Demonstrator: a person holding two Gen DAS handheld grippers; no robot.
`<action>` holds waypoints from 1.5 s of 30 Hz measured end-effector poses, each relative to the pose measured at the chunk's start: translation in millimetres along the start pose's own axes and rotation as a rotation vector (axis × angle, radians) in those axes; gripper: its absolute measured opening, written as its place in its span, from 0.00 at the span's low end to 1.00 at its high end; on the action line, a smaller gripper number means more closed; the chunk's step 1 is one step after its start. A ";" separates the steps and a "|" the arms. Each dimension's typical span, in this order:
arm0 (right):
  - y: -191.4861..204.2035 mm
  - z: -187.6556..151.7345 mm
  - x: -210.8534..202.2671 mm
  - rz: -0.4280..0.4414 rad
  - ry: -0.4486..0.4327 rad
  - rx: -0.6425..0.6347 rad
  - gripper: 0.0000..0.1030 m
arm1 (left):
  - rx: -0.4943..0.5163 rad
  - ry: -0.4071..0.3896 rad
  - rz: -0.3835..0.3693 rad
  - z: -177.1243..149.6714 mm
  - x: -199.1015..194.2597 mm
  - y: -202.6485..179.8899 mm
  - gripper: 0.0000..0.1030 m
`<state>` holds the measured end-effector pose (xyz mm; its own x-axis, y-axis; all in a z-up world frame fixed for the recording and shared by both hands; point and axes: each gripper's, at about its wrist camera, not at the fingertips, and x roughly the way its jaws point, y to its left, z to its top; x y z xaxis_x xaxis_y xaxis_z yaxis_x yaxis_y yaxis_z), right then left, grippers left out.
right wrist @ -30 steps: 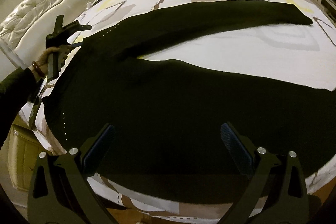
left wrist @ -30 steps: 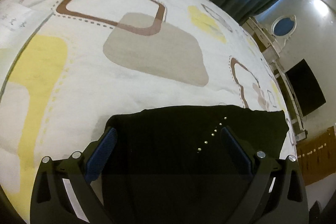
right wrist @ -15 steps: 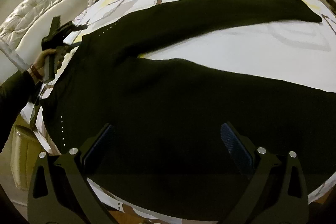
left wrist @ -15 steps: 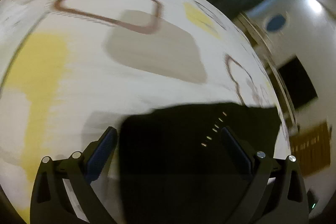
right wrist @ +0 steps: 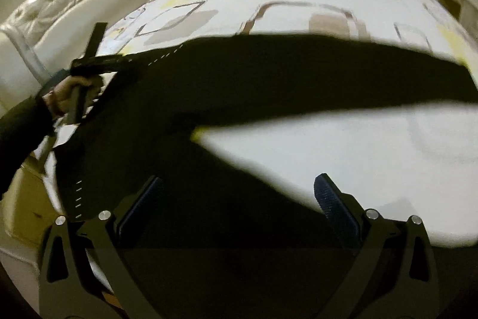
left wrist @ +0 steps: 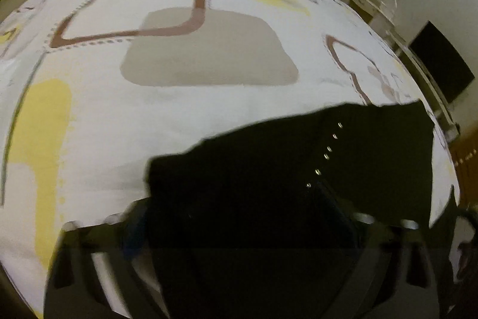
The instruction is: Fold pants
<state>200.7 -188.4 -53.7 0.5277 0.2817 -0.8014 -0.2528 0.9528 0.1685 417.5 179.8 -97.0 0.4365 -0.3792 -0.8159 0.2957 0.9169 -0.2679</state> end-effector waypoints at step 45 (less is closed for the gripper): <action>-71.6 141.9 103.0 -0.108 0.103 -0.513 0.07 | -0.185 -0.095 -0.069 -7.6 -4.8 23.0 0.08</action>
<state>388.2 -211.5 -66.9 0.4964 0.1480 -0.8554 -0.5790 0.7906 -0.1992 415.8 203.6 -103.1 0.5015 -0.4437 -0.7427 0.1702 0.8923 -0.4182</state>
